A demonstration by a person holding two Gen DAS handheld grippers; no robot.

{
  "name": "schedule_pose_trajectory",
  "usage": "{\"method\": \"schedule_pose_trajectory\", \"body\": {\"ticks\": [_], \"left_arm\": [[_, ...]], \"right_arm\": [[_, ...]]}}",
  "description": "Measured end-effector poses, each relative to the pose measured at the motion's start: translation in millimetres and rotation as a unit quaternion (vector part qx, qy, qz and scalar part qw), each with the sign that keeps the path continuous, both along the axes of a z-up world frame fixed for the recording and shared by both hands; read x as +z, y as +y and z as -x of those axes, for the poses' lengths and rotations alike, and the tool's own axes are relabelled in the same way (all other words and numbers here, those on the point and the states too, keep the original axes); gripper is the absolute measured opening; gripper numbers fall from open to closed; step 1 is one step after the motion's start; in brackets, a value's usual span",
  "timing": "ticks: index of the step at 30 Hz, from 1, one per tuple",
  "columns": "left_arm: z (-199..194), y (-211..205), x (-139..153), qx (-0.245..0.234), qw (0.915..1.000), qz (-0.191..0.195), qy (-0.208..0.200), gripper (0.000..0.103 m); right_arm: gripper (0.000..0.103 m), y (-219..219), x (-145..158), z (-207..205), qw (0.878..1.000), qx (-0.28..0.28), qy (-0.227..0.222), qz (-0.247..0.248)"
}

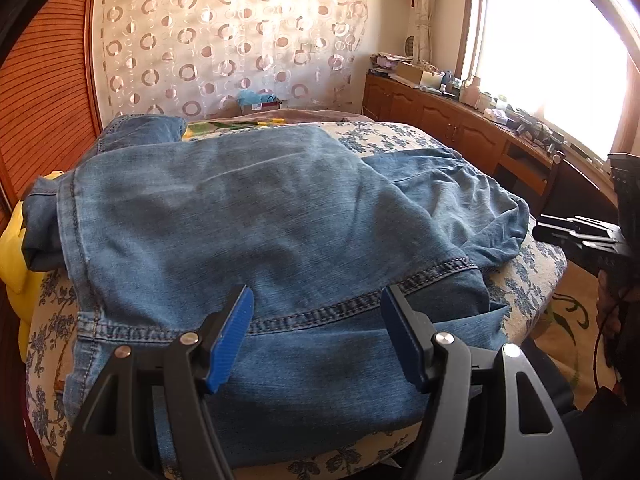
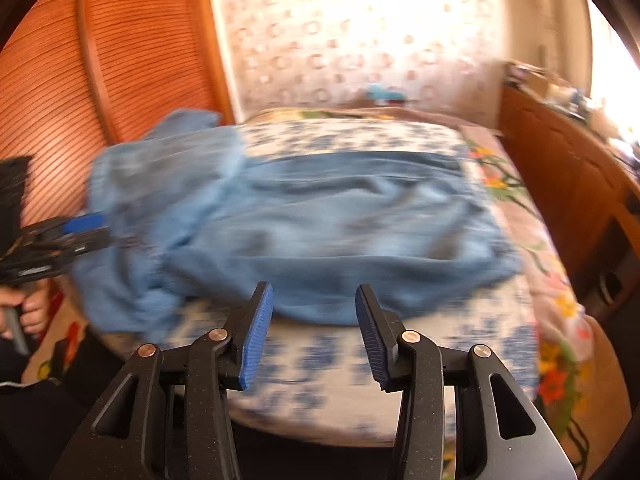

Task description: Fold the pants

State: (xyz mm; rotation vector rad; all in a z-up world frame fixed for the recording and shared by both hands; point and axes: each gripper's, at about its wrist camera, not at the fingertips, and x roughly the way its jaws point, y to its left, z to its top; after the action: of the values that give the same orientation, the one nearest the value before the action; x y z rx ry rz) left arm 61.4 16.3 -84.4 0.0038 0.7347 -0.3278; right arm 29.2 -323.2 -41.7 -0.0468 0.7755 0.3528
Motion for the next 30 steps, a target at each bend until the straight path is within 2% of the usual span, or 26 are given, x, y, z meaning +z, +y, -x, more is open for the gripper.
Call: {"method": "schedule_pose_trajectory", "body": {"ticks": [7,12,18,23,30], "left_arm": [[-2.2,-11.4,0.1,-0.002,1.0000,-0.005,0.001,0.066],[-5.0,-20.2,0.4,-0.001,0.9999,-0.016,0.001,0.066],[-6.2,-24.6,2.3,-0.004,0.9998,-0.018,0.000,0.066],[-5.4,-25.3,0.9,-0.009,0.9997,-0.021,0.002,0.066],[-6.1,-23.3,-3.2,-0.005,0.9998,-0.020,0.007,0.066]], "right_arm": [[0.044,-62.0,-1.6,-21.8,0.997,-0.083,0.003,0.005],[0.049,-84.0,-9.4,-35.9,0.993,-0.116,0.013,0.006],[0.049,-94.6,-17.2,-52.2,0.989,-0.143,0.026,0.018],[0.049,-91.2,-23.7,-63.8,0.987,-0.149,0.041,0.041],[0.049,-90.0,-29.4,-71.9,0.985,-0.157,0.049,0.046]]}}
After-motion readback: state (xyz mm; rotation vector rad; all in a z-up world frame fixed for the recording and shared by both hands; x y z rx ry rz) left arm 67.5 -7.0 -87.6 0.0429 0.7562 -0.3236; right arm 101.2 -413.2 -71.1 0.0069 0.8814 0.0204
